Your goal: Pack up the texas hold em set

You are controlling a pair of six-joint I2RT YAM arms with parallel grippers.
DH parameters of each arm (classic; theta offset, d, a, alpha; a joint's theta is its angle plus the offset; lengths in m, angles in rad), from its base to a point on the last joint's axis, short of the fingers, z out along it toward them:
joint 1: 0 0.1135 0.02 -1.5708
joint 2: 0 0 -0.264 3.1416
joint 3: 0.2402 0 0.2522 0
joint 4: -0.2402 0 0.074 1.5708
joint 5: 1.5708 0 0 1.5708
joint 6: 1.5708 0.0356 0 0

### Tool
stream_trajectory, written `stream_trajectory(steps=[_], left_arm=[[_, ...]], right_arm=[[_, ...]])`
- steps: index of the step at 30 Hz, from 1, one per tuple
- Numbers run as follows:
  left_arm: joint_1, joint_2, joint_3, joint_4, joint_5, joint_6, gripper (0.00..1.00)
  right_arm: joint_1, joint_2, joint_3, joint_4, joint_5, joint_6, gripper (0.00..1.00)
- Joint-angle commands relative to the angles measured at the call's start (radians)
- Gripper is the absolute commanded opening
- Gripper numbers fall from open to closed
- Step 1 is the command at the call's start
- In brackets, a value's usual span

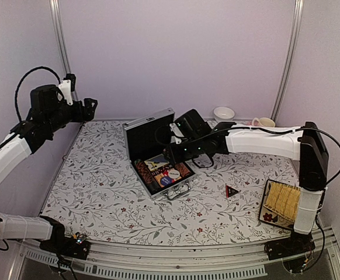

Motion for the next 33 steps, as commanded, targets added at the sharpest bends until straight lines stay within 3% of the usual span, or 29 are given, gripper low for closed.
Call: stream_trajectory(steps=[1,16,25,33], left_arm=[[0.007,-0.021,-0.016,0.026,-0.021,0.010,0.97],[0.036,-0.001,-0.021,0.035,-0.024,0.012,0.97],[0.085,0.069,0.107,-0.031,0.137,-0.035,0.97],[0.147,0.039,0.013,-0.012,-0.038,0.018,0.97]], right_arm=[[-0.035,-0.125,-0.146,0.026,0.027,0.062,0.41],[-0.178,-0.497,-0.643,-0.043,0.029,0.228,0.62],[-0.276,-0.568,-0.769,-0.140,0.037,0.261,0.75],[-0.311,-0.543,-0.822,-0.150,0.040,0.311,0.81]])
